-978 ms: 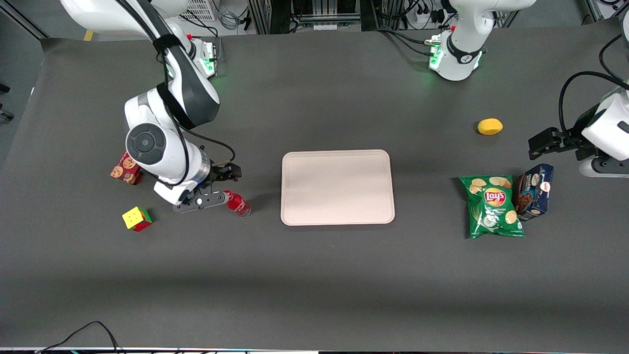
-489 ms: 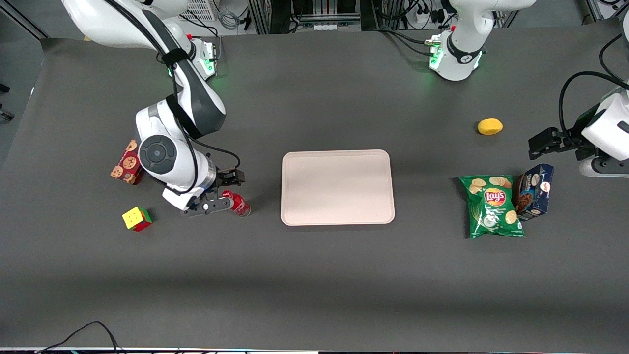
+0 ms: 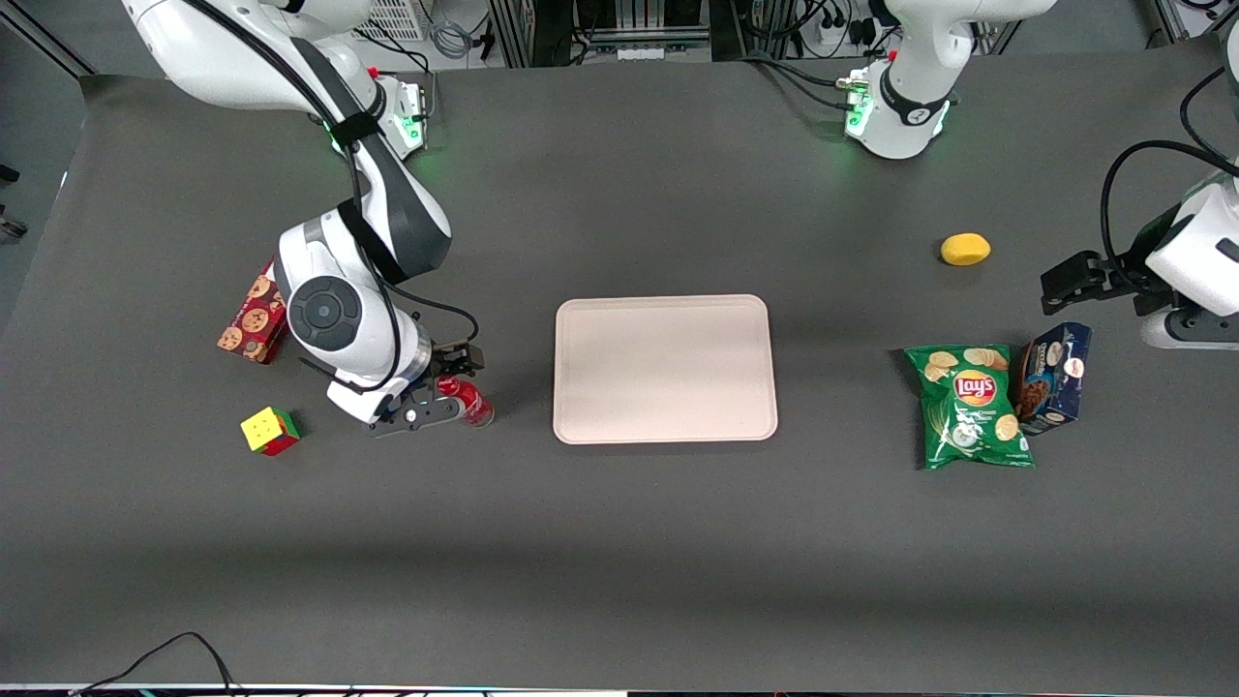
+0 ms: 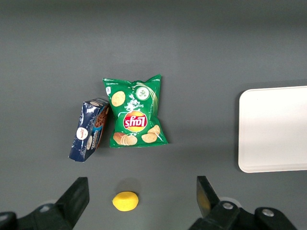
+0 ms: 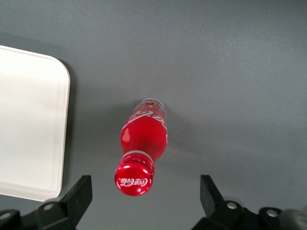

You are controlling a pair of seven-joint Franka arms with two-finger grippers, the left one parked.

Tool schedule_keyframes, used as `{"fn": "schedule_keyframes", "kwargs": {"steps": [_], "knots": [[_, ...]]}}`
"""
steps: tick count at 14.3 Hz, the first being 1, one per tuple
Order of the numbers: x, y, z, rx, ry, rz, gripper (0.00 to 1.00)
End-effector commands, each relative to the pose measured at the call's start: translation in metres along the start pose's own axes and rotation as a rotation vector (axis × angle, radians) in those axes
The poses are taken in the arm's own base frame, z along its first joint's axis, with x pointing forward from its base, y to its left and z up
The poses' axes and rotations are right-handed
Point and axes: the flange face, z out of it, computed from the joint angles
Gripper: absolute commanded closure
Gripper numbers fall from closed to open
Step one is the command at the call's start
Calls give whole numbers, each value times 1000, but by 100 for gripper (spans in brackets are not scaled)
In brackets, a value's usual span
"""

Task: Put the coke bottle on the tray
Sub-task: 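Lower the right gripper and close it around the bottle's body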

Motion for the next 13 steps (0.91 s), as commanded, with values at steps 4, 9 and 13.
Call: {"fn": "schedule_keyframes", "kwargs": {"steps": [4, 9, 13], "knots": [[6, -5, 9, -12, 25, 9, 0], [6, -5, 12, -12, 20, 9, 20], [5, -7, 12, -13, 16, 7, 50]]}}
